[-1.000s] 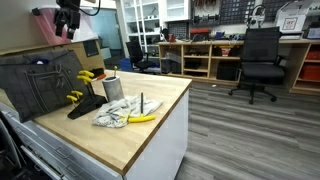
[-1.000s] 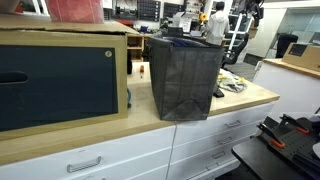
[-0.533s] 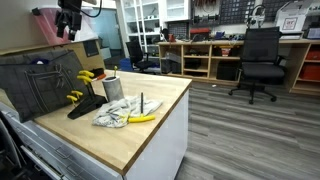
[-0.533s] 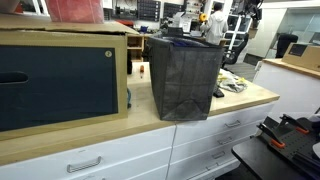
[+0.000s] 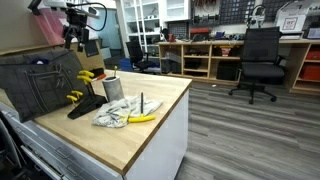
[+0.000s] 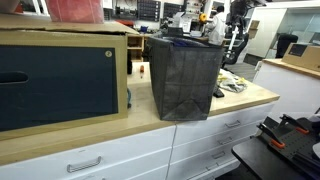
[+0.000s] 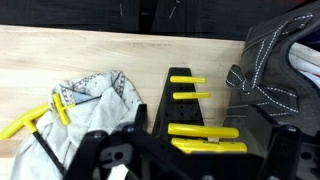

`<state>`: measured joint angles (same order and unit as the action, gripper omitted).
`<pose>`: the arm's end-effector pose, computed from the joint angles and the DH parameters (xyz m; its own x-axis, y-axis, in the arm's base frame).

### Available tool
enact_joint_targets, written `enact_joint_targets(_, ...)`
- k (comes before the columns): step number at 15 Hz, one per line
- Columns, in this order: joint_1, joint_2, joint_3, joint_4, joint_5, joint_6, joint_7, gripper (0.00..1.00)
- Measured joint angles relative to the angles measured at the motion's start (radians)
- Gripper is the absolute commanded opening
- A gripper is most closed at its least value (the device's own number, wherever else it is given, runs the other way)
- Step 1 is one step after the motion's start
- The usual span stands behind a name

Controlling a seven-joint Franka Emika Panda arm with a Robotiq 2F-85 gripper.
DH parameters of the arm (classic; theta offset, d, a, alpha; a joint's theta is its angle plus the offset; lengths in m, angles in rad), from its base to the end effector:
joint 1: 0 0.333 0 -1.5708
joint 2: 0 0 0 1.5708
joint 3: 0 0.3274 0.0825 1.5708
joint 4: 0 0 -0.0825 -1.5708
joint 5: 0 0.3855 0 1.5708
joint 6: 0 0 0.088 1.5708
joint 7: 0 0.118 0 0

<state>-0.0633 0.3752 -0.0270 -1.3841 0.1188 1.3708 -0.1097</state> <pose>0.6268 -0.0383 0.4745 0.9304 0.0465 -0.3636 -0.0081 -0.9891 -0.1473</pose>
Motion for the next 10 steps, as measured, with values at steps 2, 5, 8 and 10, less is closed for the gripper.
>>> enact_joint_targets(2, 0.004, 0.036, 0.018, 0.027, -0.035, 0.0, -0.078, 1.0)
enact_joint_targets(5, 0.005, 0.11, 0.036, 0.104, -0.107, -0.01, -0.218, 1.0)
enact_joint_targets(8, 0.005, 0.2, 0.045, 0.218, -0.183, -0.044, -0.362, 1.0)
enact_joint_targets(10, 0.003, 0.262, 0.049, 0.303, -0.224, -0.076, -0.472, 1.0)
